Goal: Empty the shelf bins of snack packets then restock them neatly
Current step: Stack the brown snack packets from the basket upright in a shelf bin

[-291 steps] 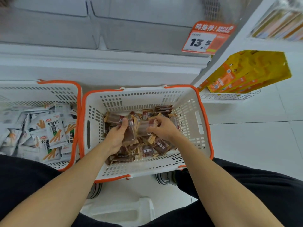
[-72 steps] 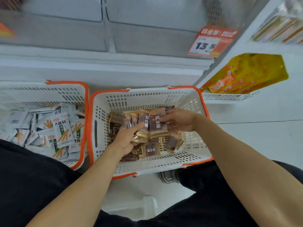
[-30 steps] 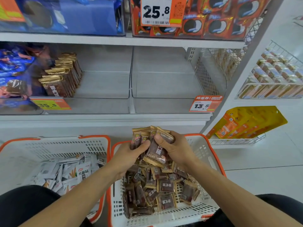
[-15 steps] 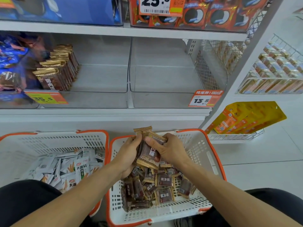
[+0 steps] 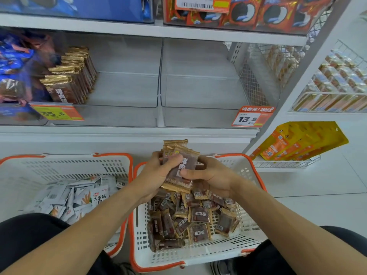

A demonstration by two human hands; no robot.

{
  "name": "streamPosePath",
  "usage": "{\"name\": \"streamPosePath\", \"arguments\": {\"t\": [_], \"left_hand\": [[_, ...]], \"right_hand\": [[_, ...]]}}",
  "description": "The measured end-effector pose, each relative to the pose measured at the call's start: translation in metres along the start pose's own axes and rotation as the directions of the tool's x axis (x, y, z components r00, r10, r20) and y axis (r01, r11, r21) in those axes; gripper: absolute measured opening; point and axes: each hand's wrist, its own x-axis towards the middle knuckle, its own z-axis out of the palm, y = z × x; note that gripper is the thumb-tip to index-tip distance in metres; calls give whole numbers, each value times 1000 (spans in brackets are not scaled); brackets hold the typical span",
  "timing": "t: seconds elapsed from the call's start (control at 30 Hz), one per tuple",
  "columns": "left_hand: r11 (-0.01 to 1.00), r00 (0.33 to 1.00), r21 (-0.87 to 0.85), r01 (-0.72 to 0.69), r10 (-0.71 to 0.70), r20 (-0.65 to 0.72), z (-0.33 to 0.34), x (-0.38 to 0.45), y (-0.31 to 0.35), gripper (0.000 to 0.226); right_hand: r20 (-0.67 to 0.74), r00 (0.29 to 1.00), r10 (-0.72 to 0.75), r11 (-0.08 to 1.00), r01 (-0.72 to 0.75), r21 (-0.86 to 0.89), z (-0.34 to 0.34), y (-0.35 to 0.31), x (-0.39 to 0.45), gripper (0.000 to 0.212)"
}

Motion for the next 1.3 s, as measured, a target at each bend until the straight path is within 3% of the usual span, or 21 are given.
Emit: {"name": "streamPosePath", "arguments": {"t": [0.07,0.17,0.27,0.33,0.4,0.47,0.53,0.6,0.67,0.8,1.0,1.1,1.17,1.3], "left_hand": [[987,997,141,-82,81,8,-1,-3,2,50],[889,973,410,-204,230,-14,-12,-5,18,47],[840,946,465,-281,324,-13,-36,-5,57,25],[808,924,481,-340,382,12,-58,-9,89,30],[797,917,480,-367,396,44,-84,-13,114,19],[778,896,485,-399,443,26,-115,-11,126,19],[757,829,509,-410,542,-139,-148,-4,129,31],[676,694,629,-385,661,-285,-186,6,125,27],[537,611,808,-241,731,-304,-220,17,116,28],[410,589,910,-59,750,-300,-258,29,104,37],[369,475,925,-95,833,-284,-263,46,96,35],[360,429,924,-129,860,-275,-269,50,93,34],[331,403,935,-130,879,-255,-272,53,90,35],[296,363,942,-157,904,-224,-274,57,85,29]], "right_hand": [[5,999,-47,992,47,-116,1,-8,3,51],[-21,989,-149,957,139,-253,18,-23,16,57],[-28,968,-249,944,236,-230,50,-47,32,61],[-1,944,-329,922,321,-215,73,-68,47,53],[-7,915,-403,882,386,-269,96,-91,66,45],[-46,879,-475,837,435,-333,118,-114,87,52],[-102,836,-540,801,472,-367,132,-134,107,64],[-122,799,-590,767,506,-395,141,-153,127,66],[-117,789,-603,742,501,-446,149,-168,149,67],[-61,833,-549,722,437,-537,162,-178,206,75],[-151,885,-440,784,297,-545,165,-196,281,88],[-223,870,-440,790,256,-558,165,-206,316,90],[-258,864,-431,803,237,-547,168,-202,338,79],[-413,787,-457,779,131,-613,167,-189,370,72]]}}
